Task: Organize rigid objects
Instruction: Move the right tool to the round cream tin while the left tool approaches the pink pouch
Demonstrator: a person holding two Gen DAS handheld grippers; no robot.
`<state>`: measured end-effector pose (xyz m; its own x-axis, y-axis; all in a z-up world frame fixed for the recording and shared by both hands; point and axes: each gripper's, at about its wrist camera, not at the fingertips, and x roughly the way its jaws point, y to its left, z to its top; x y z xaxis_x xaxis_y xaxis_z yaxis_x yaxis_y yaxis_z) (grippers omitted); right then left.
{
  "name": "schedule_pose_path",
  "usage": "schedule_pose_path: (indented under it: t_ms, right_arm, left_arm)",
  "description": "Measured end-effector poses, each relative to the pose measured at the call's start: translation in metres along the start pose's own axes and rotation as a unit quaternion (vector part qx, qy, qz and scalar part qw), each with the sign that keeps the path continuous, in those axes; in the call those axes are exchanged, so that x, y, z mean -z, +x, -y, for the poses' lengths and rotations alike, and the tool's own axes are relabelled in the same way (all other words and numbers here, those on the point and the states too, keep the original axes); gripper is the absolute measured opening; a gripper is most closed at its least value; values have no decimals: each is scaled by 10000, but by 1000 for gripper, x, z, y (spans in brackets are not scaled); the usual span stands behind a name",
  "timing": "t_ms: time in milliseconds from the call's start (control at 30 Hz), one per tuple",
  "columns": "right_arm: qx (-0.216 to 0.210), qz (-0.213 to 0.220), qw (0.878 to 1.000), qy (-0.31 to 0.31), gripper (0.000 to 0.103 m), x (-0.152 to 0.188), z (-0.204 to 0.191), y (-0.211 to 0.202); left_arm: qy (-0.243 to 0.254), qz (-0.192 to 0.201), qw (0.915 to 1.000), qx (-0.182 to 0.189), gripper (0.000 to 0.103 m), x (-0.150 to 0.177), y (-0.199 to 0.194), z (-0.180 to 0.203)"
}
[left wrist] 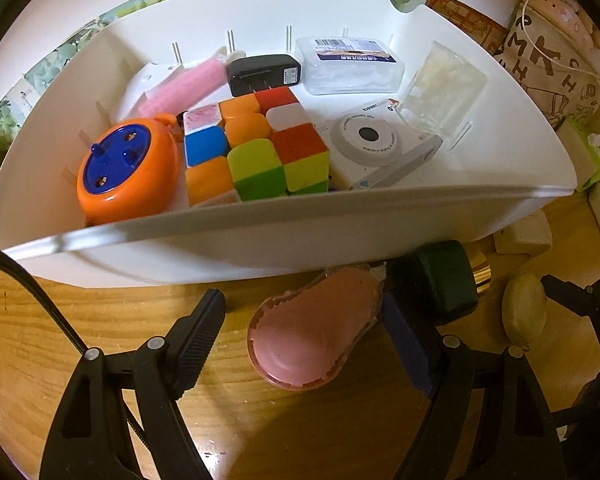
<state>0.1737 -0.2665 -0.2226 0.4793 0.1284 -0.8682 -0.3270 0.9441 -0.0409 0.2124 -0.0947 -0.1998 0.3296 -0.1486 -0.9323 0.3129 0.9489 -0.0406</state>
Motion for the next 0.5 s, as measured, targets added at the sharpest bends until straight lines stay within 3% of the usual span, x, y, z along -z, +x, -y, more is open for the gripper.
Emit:
schedule_pose_path:
  t_ms: [367,500]
  right_arm:
    - [-124,146,9998,-24,81,-2,1,3]
    - [-203,186,9996,13,71,-2,3,2]
  left_arm:
    - [126,92,9998,-78,79,-4,8,11]
    - [195,174,9995,-172,68,-2,8,17]
